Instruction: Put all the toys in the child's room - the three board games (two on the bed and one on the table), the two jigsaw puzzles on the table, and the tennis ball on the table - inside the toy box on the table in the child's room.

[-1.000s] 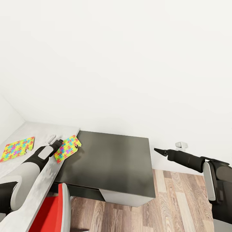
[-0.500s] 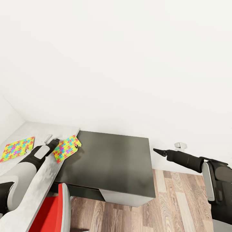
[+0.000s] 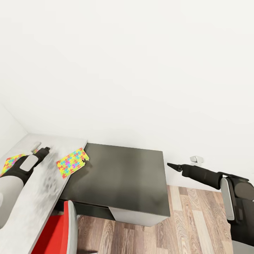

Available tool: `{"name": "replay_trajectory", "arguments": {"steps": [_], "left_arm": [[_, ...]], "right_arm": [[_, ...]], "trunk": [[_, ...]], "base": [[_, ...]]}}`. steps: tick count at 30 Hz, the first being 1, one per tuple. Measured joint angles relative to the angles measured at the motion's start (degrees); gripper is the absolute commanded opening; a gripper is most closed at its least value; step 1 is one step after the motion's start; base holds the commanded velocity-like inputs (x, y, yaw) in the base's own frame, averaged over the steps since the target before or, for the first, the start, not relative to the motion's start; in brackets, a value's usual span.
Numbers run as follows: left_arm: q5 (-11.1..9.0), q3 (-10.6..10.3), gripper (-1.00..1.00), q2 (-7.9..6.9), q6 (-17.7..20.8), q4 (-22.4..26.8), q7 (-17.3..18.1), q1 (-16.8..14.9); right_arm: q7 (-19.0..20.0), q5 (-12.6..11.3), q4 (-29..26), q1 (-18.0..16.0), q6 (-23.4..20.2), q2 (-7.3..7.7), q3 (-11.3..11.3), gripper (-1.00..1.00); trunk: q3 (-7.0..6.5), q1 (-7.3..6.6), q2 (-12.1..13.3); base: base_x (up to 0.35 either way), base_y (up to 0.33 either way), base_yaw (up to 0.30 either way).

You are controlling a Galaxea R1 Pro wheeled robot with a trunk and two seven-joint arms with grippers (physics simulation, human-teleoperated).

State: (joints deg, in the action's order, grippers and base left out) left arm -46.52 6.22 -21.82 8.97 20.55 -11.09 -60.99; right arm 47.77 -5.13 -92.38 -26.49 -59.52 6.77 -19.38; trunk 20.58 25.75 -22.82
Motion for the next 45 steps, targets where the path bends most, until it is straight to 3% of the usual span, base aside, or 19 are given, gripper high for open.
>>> {"name": "replay_trajectory", "arguments": {"steps": [4,8,15,20,25,28,29,33,34,37,40,41,44,45], "left_arm": [[-0.02,-0.06,1.00,1.02,5.28,8.51,0.04,0.33],[0.15,-0.16,1.00,4.26,10.66,15.83,-0.55,0.57],[0.13,-0.42,1.00,7.76,14.33,21.68,-1.66,0.59],[0.07,-0.45,1.00,8.58,16.12,25.20,-1.86,1.04],[-1.50,-0.24,1.00,9.08,21.44,32.35,-1.90,3.85],[-5.83,-0.15,1.00,9.25,26.03,40.26,-2.06,7.42],[-5.86,-0.15,1.00,9.25,26.08,40.36,-2.07,7.47],[-14.19,-0.39,1.00,9.39,29.64,53.08,-4.33,14.02],[-14.22,-0.38,1.00,9.39,29.67,53.20,-4.38,14.08],[-20.54,-0.58,1.00,9.80,31.08,61.99,-8.08,18.63],[-27.53,-0.65,1.00,10.51,32.53,66.66,-9.39,22.12],[-34.22,-1.32,1.00,11.22,33.66,69.01,-7.88,24.19],[-38.45,-3.96,1.00,12.97,34.11,70.32,-6.61,25.30],[-38.41,-4.01,1.00,12.99,34.12,70.33,-6.60,25.30]], "right_arm": [[0.05,0.16,0.85,0.00,0.01,-0.08,-0.08,1.00],[0.16,0.17,2.10,0.00,0.00,-0.17,-0.04,1.00],[0.21,0.20,4.51,-0.13,0.01,-0.25,0.07,1.00],[0.21,0.18,7.52,-0.49,0.00,-0.28,0.17,1.00],[0.15,0.20,12.46,-2.29,0.00,-1.09,0.26,1.00],[0.03,0.23,17.27,-4.87,0.00,-2.35,0.27,1.00],[0.03,0.23,17.33,-4.90,0.00,-2.37,0.27,1.00],[0.12,0.18,25.67,-8.75,-0.01,-3.78,0.30,1.00],[0.12,0.19,25.74,-8.79,-0.01,-3.79,0.30,1.00],[0.26,0.13,31.50,-12.01,2.93,-4.74,0.15,1.00],[0.87,-0.43,37.33,-14.48,5.52,-5.21,-0.02,1.00],[2.87,-2.61,42.23,-16.71,7.00,-5.52,-0.11,1.00],[4.80,-4.75,46.52,-18.77,7.86,-5.54,-0.10,1.00],[4.82,-4.76,46.57,-18.79,7.88,-5.54,-0.09,1.00]], "trunk": [[0.00,0.00,0.00],[0.00,0.00,0.00],[0.00,0.00,0.01],[0.00,0.00,0.01],[0.00,0.00,0.01],[0.00,0.00,0.01],[0.00,0.00,0.01],[0.00,0.00,0.00],[0.00,0.00,0.01],[0.00,0.00,0.00],[0.00,0.00,0.01],[-0.01,0.00,0.01],[-0.08,0.00,0.01],[-0.11,0.00,0.01]], "base": [[0.000,0.000,0.000],[0.000,0.000,0.000],[0.000,0.000,0.000],[0.000,0.000,0.000],[0.000,0.000,0.000],[0.000,0.000,0.000],[0.000,0.000,0.000],[0.000,0.000,0.000],[0.000,0.000,0.000],[0.000,0.000,0.000],[0.000,0.000,0.011],[0.000,0.000,0.065],[0.000,0.000,0.116],[0.000,0.000,0.151]]}}
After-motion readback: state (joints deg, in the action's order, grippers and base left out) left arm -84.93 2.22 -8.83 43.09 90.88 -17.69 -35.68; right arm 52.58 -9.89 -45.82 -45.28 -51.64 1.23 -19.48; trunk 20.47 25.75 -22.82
